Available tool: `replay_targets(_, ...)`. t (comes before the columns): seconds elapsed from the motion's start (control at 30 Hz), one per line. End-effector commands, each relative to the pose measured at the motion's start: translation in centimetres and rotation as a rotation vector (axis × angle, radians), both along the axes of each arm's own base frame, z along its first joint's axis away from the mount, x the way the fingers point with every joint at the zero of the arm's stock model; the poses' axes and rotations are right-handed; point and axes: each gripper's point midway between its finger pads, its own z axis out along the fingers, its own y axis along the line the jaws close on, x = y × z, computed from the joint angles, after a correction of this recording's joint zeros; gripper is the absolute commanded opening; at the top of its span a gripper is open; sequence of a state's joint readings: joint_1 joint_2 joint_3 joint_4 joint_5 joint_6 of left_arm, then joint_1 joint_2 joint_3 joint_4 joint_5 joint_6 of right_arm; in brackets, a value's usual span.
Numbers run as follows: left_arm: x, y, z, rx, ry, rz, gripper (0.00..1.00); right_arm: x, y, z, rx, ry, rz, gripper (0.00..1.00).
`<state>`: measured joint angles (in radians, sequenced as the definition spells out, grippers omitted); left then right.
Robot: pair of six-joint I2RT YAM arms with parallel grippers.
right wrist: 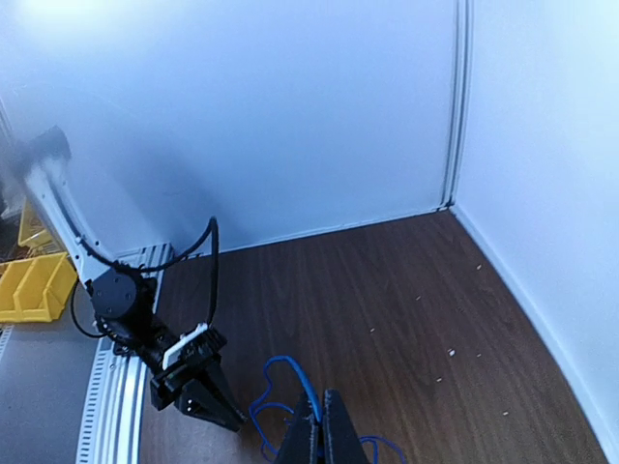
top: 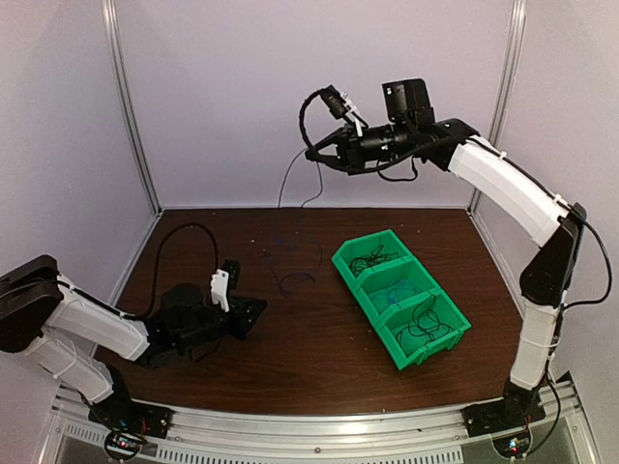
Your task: Untangle the cables
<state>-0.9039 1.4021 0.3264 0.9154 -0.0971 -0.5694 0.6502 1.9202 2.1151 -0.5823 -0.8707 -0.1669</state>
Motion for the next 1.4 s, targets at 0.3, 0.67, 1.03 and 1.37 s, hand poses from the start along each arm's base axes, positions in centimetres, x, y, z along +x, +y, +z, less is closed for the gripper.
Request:
replay_targets(0.3, 0.0, -0.5, -0.8, 0.137, -0.061, -0.022, 0.25, -0.3, -2.3, 8.0, 0.152, -0.193, -0.05, 0.0)
replay_targets(0.67, 1.5, -6.1, 8.0, -0.014, -0.24, -0.039, 0.48, -1.1, -1.1, 6.8, 0.126, -0.197, -0.042, 0.0)
replay_targets(1.03, 2.8, -8.0, 8.9, -0.048, -0.243, -0.006, 0.26, -2.8, 0.2, 6.2, 0.106, -0.21, -0.02, 0.0)
replay_targets(1.37, 3.0, -6.0, 7.7, -0.044, -0.224, 0.067, 0.0, -2.9, 0.2, 6.2, 0.103, -0.211, -0.02, 0.0)
